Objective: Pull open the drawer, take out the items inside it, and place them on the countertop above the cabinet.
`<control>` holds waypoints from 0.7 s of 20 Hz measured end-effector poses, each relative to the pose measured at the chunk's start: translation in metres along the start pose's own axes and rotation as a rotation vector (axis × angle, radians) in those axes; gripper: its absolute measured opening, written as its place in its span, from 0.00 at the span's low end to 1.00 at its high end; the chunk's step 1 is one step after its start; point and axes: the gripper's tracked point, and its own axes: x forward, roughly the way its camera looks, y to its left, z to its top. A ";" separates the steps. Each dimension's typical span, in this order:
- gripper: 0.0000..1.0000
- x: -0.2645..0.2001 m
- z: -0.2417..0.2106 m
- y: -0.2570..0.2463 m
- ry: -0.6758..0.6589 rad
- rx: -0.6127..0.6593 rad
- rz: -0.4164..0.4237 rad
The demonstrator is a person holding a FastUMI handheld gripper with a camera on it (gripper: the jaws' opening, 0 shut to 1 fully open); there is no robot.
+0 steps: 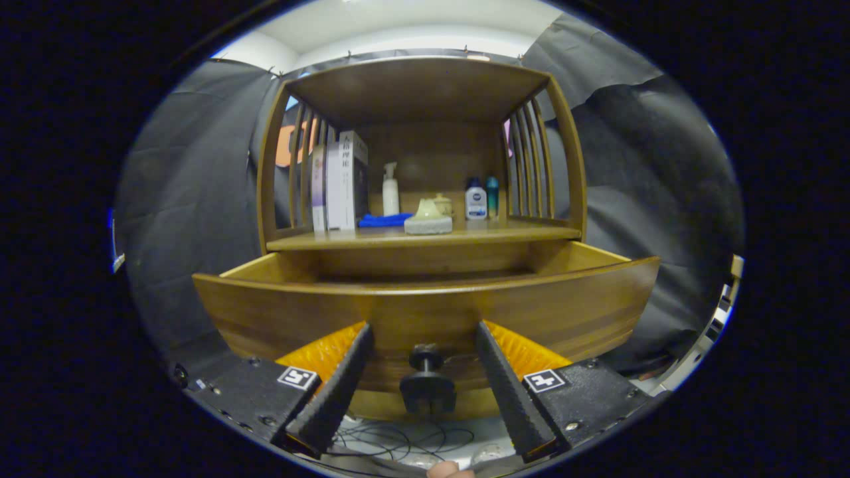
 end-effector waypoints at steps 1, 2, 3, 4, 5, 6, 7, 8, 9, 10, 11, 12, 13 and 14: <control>0.98 -0.001 -0.004 0.000 0.007 -0.004 0.000; 0.98 0.000 -0.005 0.000 0.011 -0.001 0.001; 0.98 0.000 -0.004 0.001 0.009 0.007 0.002; 0.98 0.001 -0.004 0.001 0.008 0.008 0.002; 0.98 0.001 -0.004 0.001 0.007 0.006 0.001; 0.98 0.001 -0.004 0.001 0.005 0.009 0.001; 0.98 0.001 -0.004 0.001 0.004 0.009 0.002; 0.98 0.002 -0.002 0.002 0.001 0.010 0.002; 0.98 0.002 0.000 0.002 -0.007 0.009 0.001; 0.98 0.004 0.003 0.002 -0.014 0.007 0.001; 0.98 0.006 0.007 0.002 -0.018 0.012 0.002; 0.98 0.009 0.003 0.004 0.004 0.017 0.005; 0.98 0.013 0.007 0.005 -0.008 0.015 0.004; 0.98 0.019 0.005 0.003 0.003 0.015 0.003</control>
